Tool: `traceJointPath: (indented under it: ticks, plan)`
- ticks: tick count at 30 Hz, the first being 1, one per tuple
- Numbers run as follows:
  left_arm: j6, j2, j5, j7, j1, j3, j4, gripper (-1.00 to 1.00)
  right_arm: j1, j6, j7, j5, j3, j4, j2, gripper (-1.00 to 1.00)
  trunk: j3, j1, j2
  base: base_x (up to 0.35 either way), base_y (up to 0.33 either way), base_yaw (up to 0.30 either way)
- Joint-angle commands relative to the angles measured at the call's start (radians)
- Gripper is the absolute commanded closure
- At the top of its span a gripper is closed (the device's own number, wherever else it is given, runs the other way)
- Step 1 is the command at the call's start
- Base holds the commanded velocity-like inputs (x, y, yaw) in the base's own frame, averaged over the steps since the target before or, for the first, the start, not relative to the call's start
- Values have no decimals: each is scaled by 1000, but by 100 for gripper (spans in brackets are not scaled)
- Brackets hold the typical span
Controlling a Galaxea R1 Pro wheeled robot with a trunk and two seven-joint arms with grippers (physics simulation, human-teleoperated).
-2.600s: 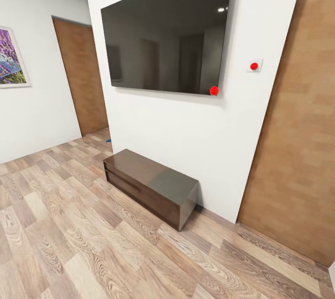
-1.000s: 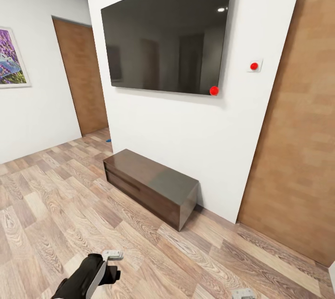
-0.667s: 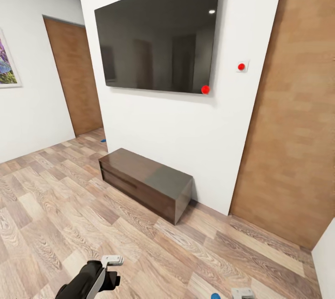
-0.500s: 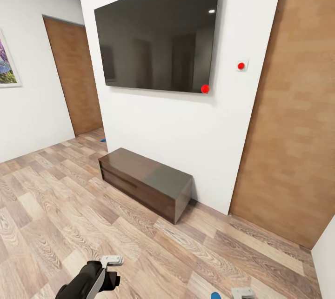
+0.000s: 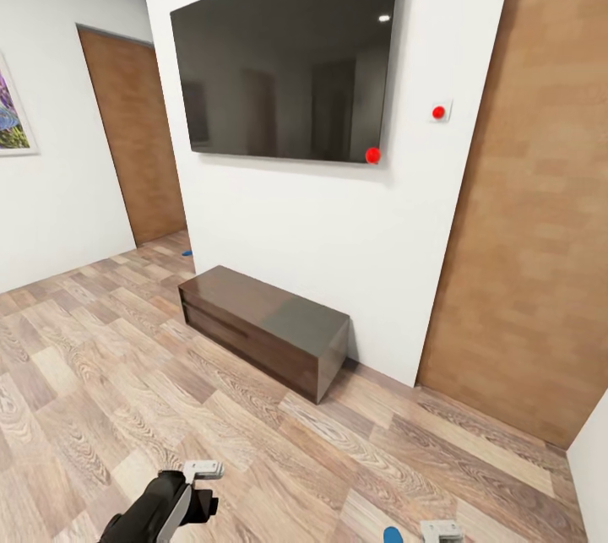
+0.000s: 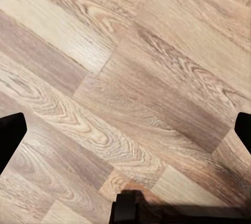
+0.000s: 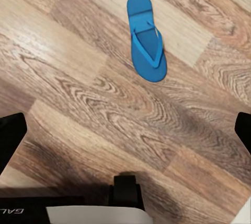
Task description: In the bedroom, move the book from the bed onto either nightstand, and place the two sandals side by side next to the bed.
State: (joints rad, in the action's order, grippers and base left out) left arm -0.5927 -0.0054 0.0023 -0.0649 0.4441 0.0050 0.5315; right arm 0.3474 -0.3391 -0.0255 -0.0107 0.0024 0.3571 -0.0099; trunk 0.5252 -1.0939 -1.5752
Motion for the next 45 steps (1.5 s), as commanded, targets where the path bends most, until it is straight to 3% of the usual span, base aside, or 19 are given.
traceJointPath:
  ticks: [1, 6, 9, 13, 20, 25, 28, 34, 36, 40, 42, 45]
  plan:
    - [-8, 0, 0, -3, 2, 0, 9, -100, 1, -8, -2, -1, 0, 2, 0, -100, 4, -4, -8, 0, 0, 0]
    - [-123, 6, -7, -2, 33, -4, 134, -100, 83, -58, -8, -1, -1, -8, -12, -100, 20, -23, -43, 0, 0, 0]
    - [-299, 21, -10, -6, 46, -5, 274, -100, 187, -135, -6, -3, -1, -16, -16, -100, 29, -35, -64, 0, 0, 0]
    - [-377, 39, -8, -8, 52, -1, 431, -100, 283, -256, -9, -2, 0, -12, -19, -100, 42, -50, -92, 0, 0, 0]
    - [-394, 32, 0, -9, 53, 2, 486, -100, 312, -298, -5, -5, 3, -11, -20, -100, 64, -77, -141, 0, 0, 0]
    - [-394, 11, 1, -10, 53, 3, 503, -100, 315, -300, -3, -7, 12, -10, -20, -100, 80, -96, -176, 0, 0, 0]
    - [-394, -5, 0, -11, 52, 4, 520, -100, 317, -302, 2, -9, 34, -10, -24, -100, 89, -107, -197, 0, 0, 0]
    - [-395, -11, 1, -12, 51, 5, 568, -100, 318, -305, 16, -10, 73, -10, -48, -100, 108, -130, -239, 0, 0, 0]
    - [-396, -10, 2, -12, 44, 4, 668, -100, 318, -309, 15, -11, 100, -13, -51, -100, 114, -138, -253, 0, 0, 0]
    - [-398, -10, 2, -12, 19, 4, 785, -100, 318, -311, 15, -11, 126, -19, -53, -100, 127, -153, -281, 0, 0, 0]
    - [-398, -11, 2, -12, -18, 3, 892, -100, 318, -314, 18, -9, 142, -24, -53, -100, 133, -161, -295, 0, 0, 0]
    - [-398, -12, 2, -12, -43, 3, 956, -100, 318, -316, 21, -6, 145, -30, -56, -100, 142, -173, -316, 0, 0, 0]
